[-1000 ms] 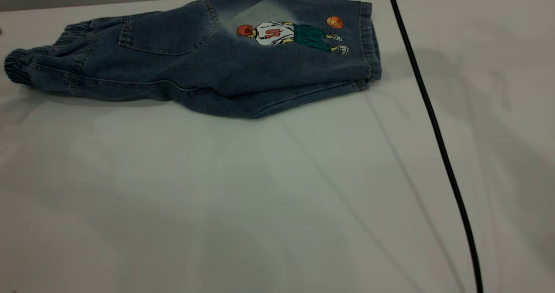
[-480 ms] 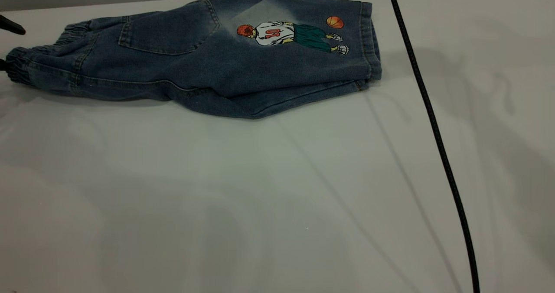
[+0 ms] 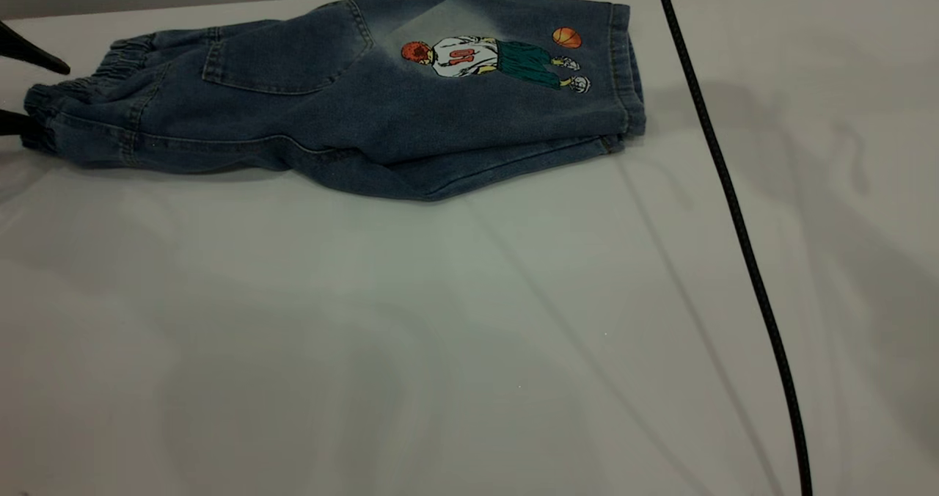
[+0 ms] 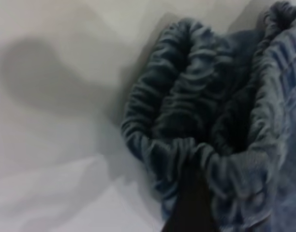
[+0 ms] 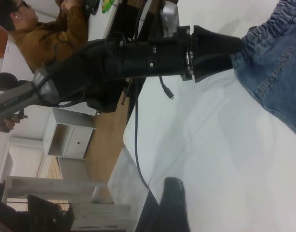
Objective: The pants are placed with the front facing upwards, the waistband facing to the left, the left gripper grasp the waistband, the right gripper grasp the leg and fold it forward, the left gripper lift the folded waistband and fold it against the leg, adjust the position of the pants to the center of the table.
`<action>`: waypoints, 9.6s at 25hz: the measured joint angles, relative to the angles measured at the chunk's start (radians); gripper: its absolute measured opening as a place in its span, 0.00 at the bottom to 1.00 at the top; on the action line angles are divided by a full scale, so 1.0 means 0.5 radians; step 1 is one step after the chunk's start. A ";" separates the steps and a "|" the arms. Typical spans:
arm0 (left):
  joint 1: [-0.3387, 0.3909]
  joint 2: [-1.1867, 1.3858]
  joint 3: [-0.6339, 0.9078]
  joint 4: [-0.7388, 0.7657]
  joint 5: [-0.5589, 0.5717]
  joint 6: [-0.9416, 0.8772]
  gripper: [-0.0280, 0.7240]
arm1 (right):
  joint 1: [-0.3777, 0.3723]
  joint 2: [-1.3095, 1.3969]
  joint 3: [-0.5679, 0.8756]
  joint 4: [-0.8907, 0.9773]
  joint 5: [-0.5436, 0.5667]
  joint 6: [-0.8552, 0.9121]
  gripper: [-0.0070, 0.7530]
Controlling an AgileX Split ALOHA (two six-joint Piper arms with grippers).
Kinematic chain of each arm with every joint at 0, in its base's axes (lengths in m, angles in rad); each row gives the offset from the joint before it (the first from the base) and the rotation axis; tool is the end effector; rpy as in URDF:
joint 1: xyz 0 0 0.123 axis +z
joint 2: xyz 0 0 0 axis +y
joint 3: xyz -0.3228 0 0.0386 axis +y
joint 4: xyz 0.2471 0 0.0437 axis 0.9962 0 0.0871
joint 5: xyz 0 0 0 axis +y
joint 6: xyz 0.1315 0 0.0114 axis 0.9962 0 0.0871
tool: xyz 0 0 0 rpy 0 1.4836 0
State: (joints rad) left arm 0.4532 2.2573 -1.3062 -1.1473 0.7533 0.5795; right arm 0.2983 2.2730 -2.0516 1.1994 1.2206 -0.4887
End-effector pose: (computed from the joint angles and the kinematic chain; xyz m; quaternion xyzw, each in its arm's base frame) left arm 0.4387 0.1220 0.0752 -0.3506 0.8635 -0.3244 0.1618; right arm 0.4701 0.2655 0.2822 -0.1897 0.8099 0.5370 0.1407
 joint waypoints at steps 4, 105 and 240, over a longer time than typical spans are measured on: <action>0.000 0.011 -0.003 0.146 0.035 -0.139 0.70 | 0.000 0.000 0.000 0.000 0.000 0.000 0.74; -0.710 -1.128 -0.004 0.327 0.272 0.062 0.24 | 0.388 0.674 0.000 -0.864 -0.548 0.185 0.74; -1.109 -2.208 -0.005 1.068 0.245 0.117 0.77 | 0.739 0.551 0.098 -2.326 -0.153 1.567 0.64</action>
State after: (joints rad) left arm -0.1016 1.1534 -1.3085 -0.6131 0.8758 0.6381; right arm 0.6680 2.5487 -2.0024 0.0365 1.1443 0.2948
